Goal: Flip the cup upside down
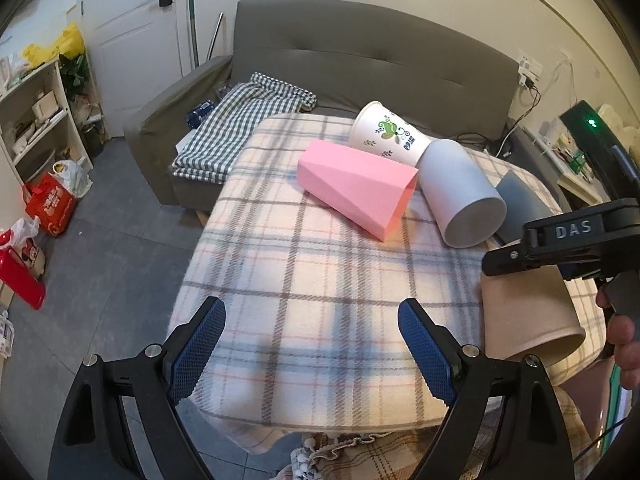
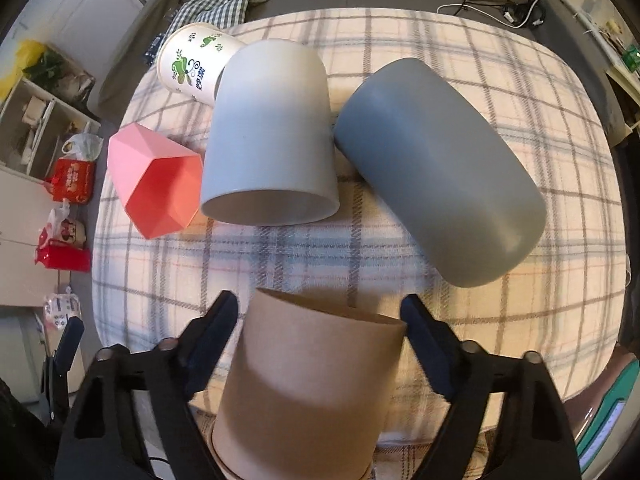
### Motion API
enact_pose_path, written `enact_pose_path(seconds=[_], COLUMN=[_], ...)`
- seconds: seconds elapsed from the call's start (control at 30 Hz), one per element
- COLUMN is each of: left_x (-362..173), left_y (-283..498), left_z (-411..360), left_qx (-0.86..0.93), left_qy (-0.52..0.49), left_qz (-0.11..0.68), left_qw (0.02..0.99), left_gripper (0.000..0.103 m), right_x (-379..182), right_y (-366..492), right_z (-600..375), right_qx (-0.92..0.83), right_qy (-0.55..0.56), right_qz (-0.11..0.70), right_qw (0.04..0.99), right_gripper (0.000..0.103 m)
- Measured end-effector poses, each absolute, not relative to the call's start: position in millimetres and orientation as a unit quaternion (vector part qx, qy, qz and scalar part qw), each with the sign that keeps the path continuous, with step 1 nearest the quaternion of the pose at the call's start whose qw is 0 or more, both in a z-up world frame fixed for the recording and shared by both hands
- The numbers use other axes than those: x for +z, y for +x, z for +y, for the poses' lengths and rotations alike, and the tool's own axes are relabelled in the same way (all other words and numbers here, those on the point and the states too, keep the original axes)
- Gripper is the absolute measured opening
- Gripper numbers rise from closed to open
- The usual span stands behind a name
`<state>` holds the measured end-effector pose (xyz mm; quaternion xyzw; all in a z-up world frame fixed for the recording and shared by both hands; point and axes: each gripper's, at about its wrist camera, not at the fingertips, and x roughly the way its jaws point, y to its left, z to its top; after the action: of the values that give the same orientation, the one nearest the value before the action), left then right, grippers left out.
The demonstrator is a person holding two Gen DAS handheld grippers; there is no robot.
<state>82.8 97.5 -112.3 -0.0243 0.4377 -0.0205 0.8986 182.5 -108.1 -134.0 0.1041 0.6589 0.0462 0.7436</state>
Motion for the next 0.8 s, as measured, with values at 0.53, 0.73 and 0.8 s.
enact_pose_path(seconds=[0.53, 0.73, 0.8], left_x=[-87.8, -91.2, -91.9], left_y=[70.5, 68.5, 68.0], left_z=[82.9, 76.2, 75.6], left_qx=[-0.013, -0.014, -0.013], left_qy=[-0.020, -0.015, -0.013], left_qz=[0.417, 0.422, 0.422], left_qw=[0.909, 0.907, 0.906], left_gripper=[0.091, 0.091, 0.091], right_x=[-46.7, -57.5, -65.5], right_y=[117.7, 102.3, 100.7], right_z=[-94.6, -83.0, -88.2], right_qx=[0.070, 0.059, 0.060], right_qy=[-0.012, -0.082, -0.071], right_qz=[0.493, 0.434, 0.436], right_qw=[0.867, 0.895, 0.895], right_gripper=[0.077, 0.077, 0.077])
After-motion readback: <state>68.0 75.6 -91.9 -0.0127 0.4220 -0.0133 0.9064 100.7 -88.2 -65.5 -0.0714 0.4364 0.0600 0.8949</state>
